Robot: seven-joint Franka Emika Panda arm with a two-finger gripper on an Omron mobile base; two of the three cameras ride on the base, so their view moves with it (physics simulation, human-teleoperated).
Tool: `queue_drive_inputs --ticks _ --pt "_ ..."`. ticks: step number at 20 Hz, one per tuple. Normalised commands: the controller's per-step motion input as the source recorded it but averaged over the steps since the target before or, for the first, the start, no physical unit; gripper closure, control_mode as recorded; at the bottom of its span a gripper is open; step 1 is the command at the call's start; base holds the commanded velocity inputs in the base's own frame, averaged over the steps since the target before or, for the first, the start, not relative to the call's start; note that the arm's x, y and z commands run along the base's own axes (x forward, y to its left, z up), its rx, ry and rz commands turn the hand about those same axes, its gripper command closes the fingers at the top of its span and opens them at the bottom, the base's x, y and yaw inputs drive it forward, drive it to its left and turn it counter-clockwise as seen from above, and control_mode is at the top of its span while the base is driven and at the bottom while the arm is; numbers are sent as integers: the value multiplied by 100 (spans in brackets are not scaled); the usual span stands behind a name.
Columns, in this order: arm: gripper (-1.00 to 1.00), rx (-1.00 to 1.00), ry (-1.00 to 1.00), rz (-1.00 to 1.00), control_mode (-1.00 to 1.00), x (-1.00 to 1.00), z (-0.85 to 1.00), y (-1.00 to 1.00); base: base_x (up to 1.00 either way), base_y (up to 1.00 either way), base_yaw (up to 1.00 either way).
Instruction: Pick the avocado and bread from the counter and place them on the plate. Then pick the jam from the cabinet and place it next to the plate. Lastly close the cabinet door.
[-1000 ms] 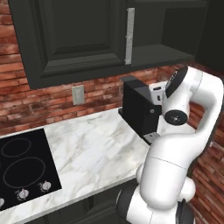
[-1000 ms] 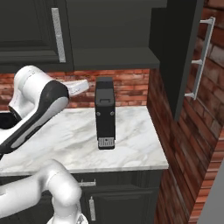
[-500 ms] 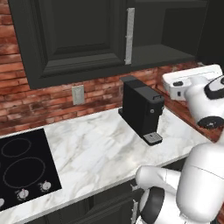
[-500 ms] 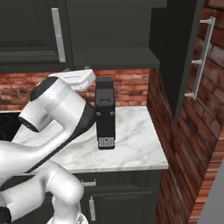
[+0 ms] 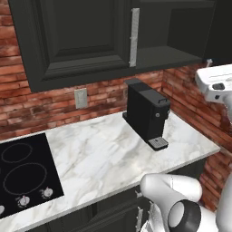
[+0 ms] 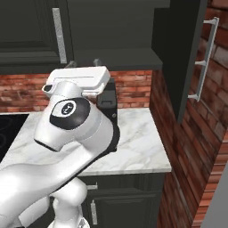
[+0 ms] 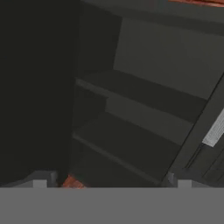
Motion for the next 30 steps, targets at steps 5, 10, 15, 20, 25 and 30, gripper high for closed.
queue_drive_inputs --ticks 5,10,15,20,25,30 --pt "-100 9 -3 -5 -100 -49 8 7 0 0 0" --pt "-100 59 32 -5 -100 -30 25 7 0 0 0" --pt "-100 67 39 -1 -100 -62 33 37 0 0 0" --pt "-100 53 19 1 -100 -100 40 39 0 0 0" --pt "-100 44 0 1 -100 -100 19 5 0 0 0" --pt "-100 69 -3 0 -100 -100 12 0 0 0 0"
